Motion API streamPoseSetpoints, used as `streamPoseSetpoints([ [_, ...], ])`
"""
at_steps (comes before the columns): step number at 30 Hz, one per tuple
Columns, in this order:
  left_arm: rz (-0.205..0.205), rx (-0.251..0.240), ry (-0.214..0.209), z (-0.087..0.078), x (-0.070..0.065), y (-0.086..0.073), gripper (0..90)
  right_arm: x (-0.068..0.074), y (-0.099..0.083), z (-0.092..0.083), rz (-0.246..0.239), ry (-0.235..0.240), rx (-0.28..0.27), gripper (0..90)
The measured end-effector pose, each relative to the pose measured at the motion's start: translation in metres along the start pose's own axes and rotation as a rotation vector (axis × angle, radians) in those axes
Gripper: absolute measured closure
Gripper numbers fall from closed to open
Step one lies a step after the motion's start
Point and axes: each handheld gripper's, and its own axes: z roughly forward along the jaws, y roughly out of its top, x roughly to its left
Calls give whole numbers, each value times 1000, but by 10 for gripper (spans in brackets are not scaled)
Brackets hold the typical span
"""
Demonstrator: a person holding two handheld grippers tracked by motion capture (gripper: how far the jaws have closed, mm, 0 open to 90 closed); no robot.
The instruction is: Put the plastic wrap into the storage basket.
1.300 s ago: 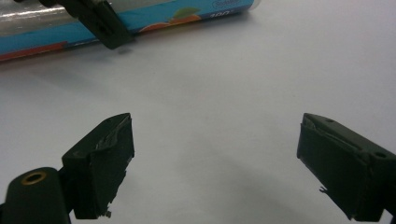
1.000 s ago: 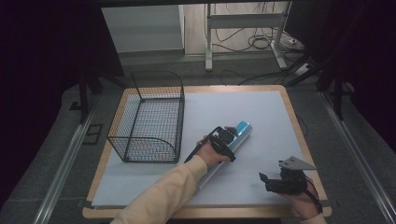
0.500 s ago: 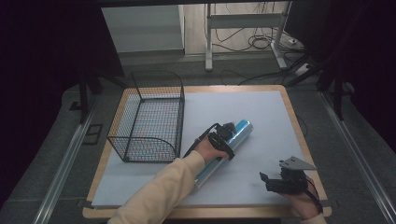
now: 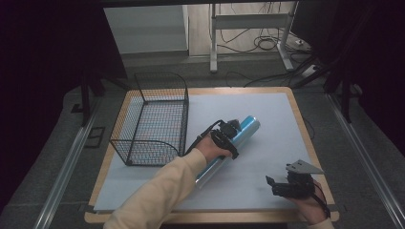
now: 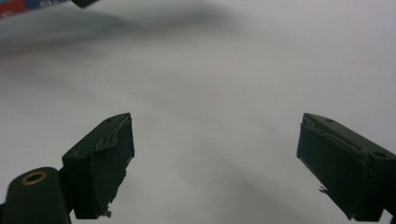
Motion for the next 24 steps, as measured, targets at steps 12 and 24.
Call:
streamPoseSetpoints([
  [12,35,-29,15,-32,1,8,310,-1,0,-1,2,-4,0,115],
  [24,50,-25,22,-42,0,14,310,-2,0,-1,6,-4,-2,116],
])
